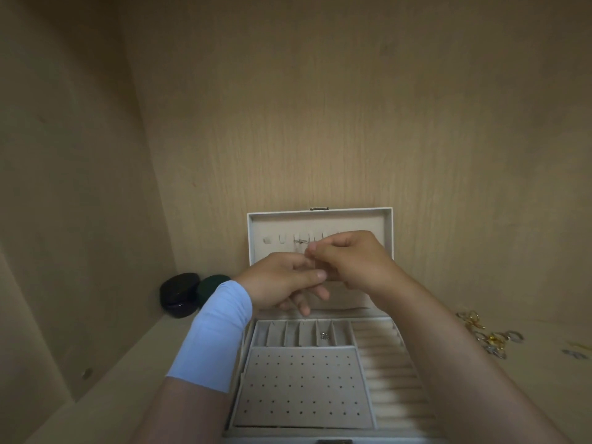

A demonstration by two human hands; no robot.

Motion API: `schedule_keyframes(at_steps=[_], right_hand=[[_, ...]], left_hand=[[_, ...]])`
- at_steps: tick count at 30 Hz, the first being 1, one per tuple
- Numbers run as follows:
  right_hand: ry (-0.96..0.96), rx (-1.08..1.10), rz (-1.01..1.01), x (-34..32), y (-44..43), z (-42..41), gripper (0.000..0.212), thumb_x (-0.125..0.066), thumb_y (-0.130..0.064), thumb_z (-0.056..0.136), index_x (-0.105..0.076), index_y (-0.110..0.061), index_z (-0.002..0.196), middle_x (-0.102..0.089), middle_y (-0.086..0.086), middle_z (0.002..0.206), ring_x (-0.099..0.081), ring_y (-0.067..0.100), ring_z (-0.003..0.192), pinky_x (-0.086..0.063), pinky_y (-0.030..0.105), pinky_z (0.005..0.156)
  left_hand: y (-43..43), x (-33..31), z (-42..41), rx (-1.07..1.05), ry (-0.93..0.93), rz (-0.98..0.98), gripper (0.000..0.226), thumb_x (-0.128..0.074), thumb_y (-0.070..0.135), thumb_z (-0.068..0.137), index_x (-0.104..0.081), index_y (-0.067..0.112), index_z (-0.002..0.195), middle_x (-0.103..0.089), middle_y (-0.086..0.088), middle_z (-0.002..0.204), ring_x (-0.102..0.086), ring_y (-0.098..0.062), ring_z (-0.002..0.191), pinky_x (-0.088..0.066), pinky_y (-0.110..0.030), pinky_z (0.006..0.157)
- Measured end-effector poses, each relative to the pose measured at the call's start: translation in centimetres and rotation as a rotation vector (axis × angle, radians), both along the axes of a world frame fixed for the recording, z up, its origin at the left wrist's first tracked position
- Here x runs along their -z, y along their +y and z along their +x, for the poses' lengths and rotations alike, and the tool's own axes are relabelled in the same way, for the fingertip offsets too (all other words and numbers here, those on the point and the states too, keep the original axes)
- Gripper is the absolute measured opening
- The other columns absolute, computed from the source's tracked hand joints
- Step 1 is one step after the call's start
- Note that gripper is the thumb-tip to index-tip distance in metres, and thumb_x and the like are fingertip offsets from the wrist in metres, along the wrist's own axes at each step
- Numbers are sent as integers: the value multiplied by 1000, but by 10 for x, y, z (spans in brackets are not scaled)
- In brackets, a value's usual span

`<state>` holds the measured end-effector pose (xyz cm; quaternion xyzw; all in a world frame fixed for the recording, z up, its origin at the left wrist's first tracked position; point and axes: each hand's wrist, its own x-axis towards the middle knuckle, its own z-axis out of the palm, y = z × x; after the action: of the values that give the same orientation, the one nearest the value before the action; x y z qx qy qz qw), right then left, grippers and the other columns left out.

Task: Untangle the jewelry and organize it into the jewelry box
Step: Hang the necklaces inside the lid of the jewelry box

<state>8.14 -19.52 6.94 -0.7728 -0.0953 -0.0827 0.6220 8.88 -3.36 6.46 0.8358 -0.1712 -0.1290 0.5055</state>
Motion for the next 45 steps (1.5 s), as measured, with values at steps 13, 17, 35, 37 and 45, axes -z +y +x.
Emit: schedule_keyframes(at_steps=[13,17,35,37,45], right_hand=[[126,-218,-512,16,10,-2,22,-69,-28,85,-75,-8,79,-62,2,64,-54,7,56,-48,27,65],[55,-100,-507,18,8,4,23,-71,-27,89,-78,-12,74,-73,-3,68,-65,3,63,-52,24,70],[-229,10,-242,17,13,26,18,-68,-23,94,-76,-14,80,-73,8,73,-57,17,46,-49,28,51],[-248,13,-342,19,12,27,15,-67,-22,95,-77,-17,85,-75,3,76,-58,12,46,-50,26,54],[-251,66,-824,24,15,25,15,-70,-19,83,-78,-31,90,-75,-14,90,-68,7,89,-58,39,85]], left_hand=[[20,-23,-11,-178,-241,157,13,-67,30,89,-78,24,91,-75,8,87,-62,-6,65,-44,-12,54],[23,-23,-9,-200,-266,141,15,-68,30,90,-76,21,99,-75,5,89,-65,-6,69,-46,-11,56],[2,-2,3,-203,-271,786,25,-56,22,92,-68,18,114,-66,-3,114,-64,-23,99,-52,-31,84],[4,-5,3,-203,-270,775,26,-57,24,93,-68,18,116,-67,-3,115,-64,-23,101,-52,-31,87],[13,-13,-1,-197,-238,687,29,-64,28,91,-69,20,119,-67,1,119,-62,-19,108,-48,-28,93]])
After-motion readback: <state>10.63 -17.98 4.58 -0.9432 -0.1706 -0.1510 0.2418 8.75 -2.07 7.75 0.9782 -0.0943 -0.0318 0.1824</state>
